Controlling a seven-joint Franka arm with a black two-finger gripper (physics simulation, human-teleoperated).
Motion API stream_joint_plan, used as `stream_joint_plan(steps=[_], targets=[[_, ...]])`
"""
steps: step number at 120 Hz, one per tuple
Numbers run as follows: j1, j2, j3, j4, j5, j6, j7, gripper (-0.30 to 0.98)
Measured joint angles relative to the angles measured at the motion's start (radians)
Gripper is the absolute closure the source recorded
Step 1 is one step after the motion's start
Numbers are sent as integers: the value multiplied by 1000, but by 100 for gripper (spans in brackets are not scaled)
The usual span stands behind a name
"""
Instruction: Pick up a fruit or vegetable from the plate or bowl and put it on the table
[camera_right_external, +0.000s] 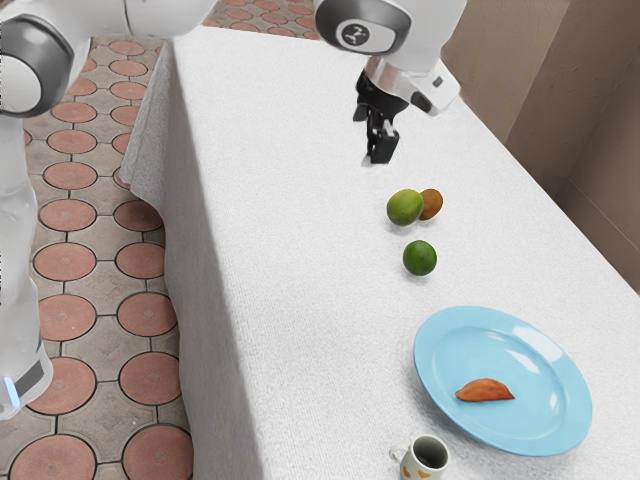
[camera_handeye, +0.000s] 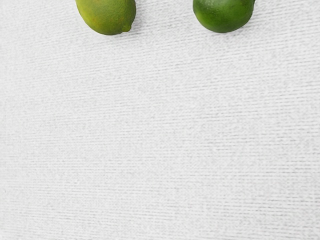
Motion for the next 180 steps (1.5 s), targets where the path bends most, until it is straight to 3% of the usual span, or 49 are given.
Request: stream_joint_plan(steps=[18, 27, 39, 56, 70, 84, 119, 180], targets=[[77, 10, 9, -6, 10, 31, 17, 0], [140, 135, -63, 106, -6, 85, 26, 0], [-21, 374, -167, 359, -11, 132, 41, 0], [-67, 534, -285, 479, -14, 215, 42, 0], [-59, 550, -285, 476, -33, 284, 18, 0], [-55, 556, -237, 445, -117, 329, -11, 0], [-68, 572, -237, 326, -258, 428, -170, 0], [-95, 617, -255, 274, -280, 482, -330, 0]])
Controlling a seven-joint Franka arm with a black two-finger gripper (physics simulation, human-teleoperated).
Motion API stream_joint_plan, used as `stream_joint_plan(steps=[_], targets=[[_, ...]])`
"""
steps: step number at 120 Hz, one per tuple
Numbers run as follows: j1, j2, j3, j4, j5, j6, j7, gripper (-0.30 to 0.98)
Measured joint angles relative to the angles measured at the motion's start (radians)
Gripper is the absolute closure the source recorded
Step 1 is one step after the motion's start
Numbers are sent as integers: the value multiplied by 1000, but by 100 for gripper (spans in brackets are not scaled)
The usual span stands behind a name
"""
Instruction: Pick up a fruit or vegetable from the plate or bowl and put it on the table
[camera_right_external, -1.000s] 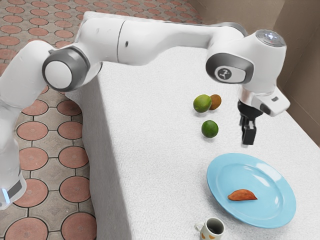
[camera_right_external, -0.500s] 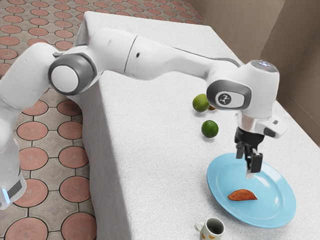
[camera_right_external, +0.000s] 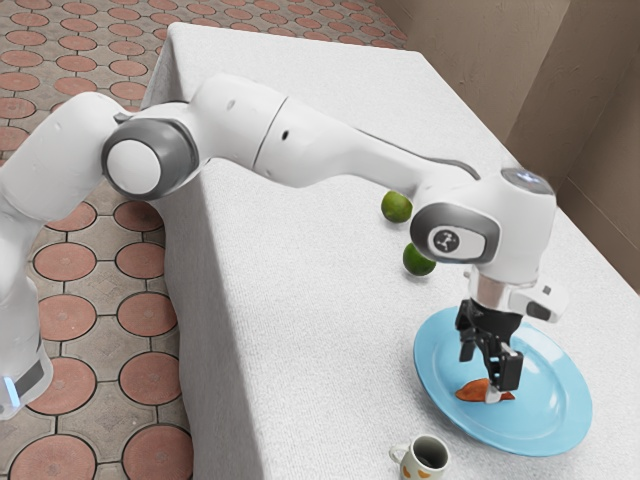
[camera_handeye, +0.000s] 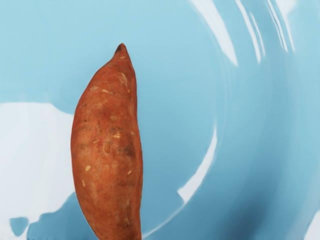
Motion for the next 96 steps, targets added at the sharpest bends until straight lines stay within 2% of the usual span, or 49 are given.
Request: stream_joint_plan(steps=[40, 68, 96], targets=[[14, 30, 20, -2, 2, 11, -48, 0], [-7, 33, 18, -2, 37, 38, -67, 0], [-9, 34, 22, -4, 103, 56, -38, 0]])
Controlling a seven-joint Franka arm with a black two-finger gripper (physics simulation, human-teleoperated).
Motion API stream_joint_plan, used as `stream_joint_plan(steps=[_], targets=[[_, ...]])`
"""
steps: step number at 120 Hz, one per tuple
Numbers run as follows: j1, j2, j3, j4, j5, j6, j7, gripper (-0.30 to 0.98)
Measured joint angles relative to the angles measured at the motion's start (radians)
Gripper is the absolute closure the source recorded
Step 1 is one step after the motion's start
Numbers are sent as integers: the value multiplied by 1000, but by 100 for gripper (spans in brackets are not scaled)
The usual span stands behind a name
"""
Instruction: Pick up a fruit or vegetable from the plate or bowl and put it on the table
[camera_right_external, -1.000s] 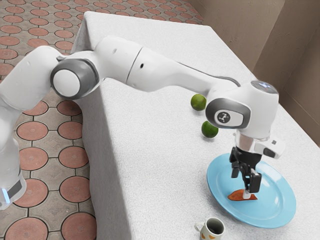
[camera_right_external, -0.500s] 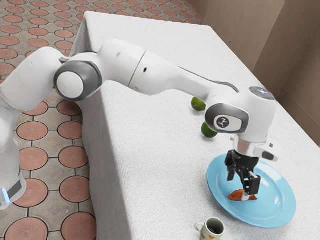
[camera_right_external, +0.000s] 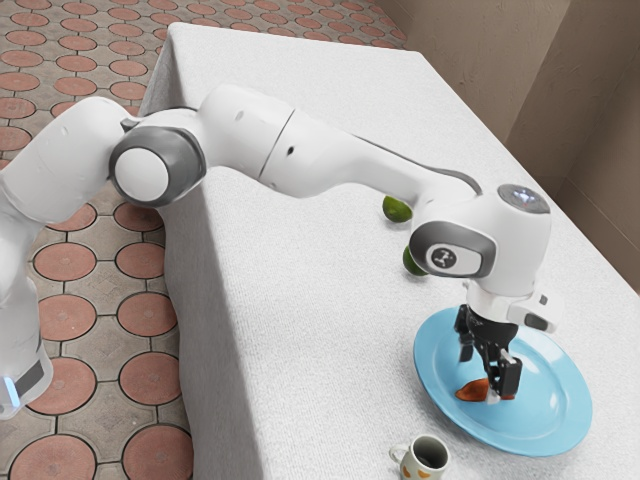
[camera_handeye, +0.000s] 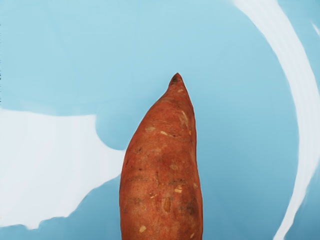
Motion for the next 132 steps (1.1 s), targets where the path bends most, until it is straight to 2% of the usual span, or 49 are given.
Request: stream_joint_plan(steps=[30, 86, 132], targets=[[-11, -1, -6, -6, 35, 6, 40, 0], [-4, 3, 1, -20, 43, 8, 120, 0], [-11, 15, -5, -12, 74, 53, 153, 0]])
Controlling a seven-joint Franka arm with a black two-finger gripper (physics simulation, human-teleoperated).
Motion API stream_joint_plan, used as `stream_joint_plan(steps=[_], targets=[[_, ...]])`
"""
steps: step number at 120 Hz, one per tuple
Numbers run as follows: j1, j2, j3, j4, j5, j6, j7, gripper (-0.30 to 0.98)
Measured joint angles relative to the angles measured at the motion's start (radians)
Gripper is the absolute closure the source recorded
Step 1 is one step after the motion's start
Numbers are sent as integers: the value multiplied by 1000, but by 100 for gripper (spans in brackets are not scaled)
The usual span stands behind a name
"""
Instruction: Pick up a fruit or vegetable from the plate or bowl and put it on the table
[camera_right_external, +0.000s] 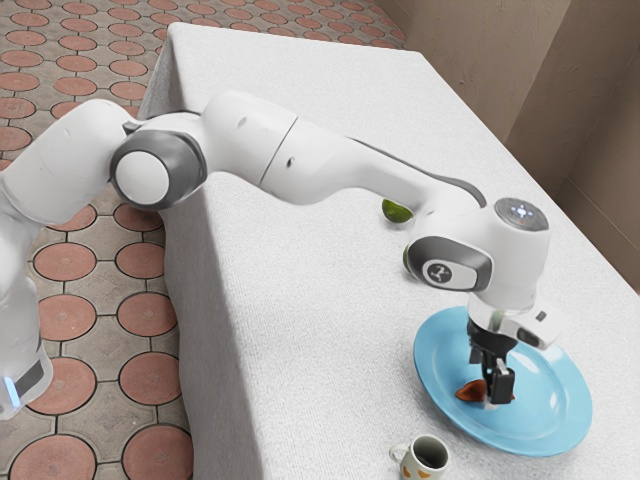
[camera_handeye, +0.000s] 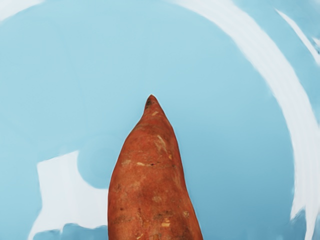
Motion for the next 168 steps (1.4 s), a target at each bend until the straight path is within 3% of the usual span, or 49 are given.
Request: stream_joint_plan(steps=[72, 100, 112, 127, 144, 168], targets=[[14, 34, 10, 13, -39, 47, 19, 2], [13, 36, 8, 13, -41, 49, 9, 36], [11, 36, 7, 13, -41, 50, 2, 45], [9, 34, 6, 27, -36, 50, -5, 49], [14, 6, 2, 80, 18, 45, -6, 49], [189, -82, 5, 90, 51, -29, 24, 50]])
